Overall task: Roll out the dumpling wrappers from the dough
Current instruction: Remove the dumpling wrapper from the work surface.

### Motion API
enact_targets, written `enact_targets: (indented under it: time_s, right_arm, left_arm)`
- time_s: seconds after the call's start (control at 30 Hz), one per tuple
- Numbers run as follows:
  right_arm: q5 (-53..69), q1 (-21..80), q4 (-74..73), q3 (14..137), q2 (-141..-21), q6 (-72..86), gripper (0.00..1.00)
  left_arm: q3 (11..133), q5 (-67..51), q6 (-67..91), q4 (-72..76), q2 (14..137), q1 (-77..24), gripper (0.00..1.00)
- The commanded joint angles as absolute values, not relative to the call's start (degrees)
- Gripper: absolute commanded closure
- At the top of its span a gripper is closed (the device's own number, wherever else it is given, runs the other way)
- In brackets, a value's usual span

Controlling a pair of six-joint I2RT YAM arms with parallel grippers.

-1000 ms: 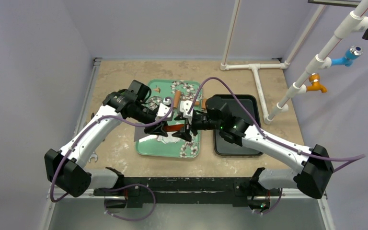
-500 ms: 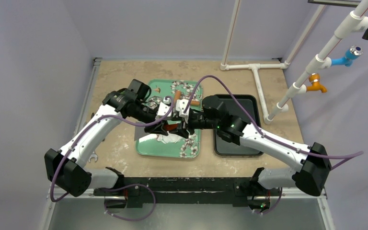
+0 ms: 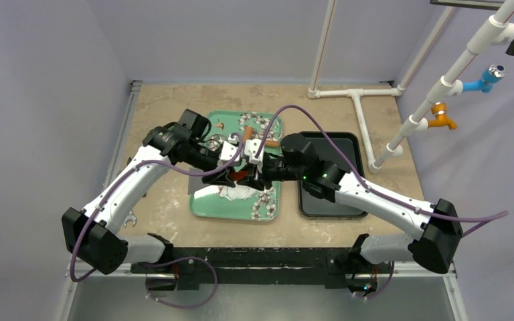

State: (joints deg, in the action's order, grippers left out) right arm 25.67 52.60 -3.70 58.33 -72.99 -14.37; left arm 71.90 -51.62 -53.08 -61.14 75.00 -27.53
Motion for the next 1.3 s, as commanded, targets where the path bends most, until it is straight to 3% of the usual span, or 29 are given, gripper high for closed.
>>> enact_targets:
  time_s: [0.0,0.03,0.1,0.13,0.2,0.23,0.47,0.73,0.83,1.0,1.27]
  right_arm:
    - [24.61,52.34,-4.23,60.65,-71.91,-14.13,1.0]
    - [24.08,52.32,-4.82,60.76,-71.9,-13.9,1.0]
    - [22.5,52.39,-6.44,61.14,-72.05,-13.25,1.0]
    - [21.9,52.37,-6.81,61.19,-72.08,-12.75,1.0]
    - [21.21,52.4,-6.65,60.65,-71.72,-11.65,1.0]
    - [21.12,52.43,-6.52,60.24,-71.46,-11.34,1.0]
    - [16.36,52.44,-12.43,60.67,-70.47,-9.85,1.0]
    - [14.76,52.16,-39.1,77.97,-77.25,-10.34,1.0]
    - [17.17,52.16,-40.62,79.48,-78.38,-17.63,1.0]
    - [18.37,52.12,-47.82,89.51,-84.08,-30.65,1.0]
    - [17.7,51.85,-53.66,97.19,-95.8,-34.37,1.0]
  left_arm:
    - [73.5,-54.29,-52.71,-61.34,74.36,-27.9,1.0]
    - [73.11,-54.06,-52.42,-61.02,74.15,-27.89,1.0]
    - [71.9,-53.33,-51.26,-59.03,73.53,-27.93,0.79]
    - [71.29,-52.94,-50.64,-57.93,73.08,-27.88,0.62]
    - [70.18,-52.36,-49.53,-55.86,72.22,-27.85,0.05]
    - [69.66,-52.06,-48.5,-54.56,71.67,-27.72,0.01]
    - [70.82,-52.2,-44.42,-54.29,68.64,-23.23,0.0]
    - [65.4,-31.38,-40.18,-57.66,72.12,-5.69,0.0]
    - [61.02,-23.3,-40.09,-54.21,75.17,-4.75,0.0]
    - [59.26,-19.8,-40.77,-52.8,80.88,-4.75,0.0]
    - [57.21,-16.95,-39.91,-47.97,84.49,-4.83,0.02]
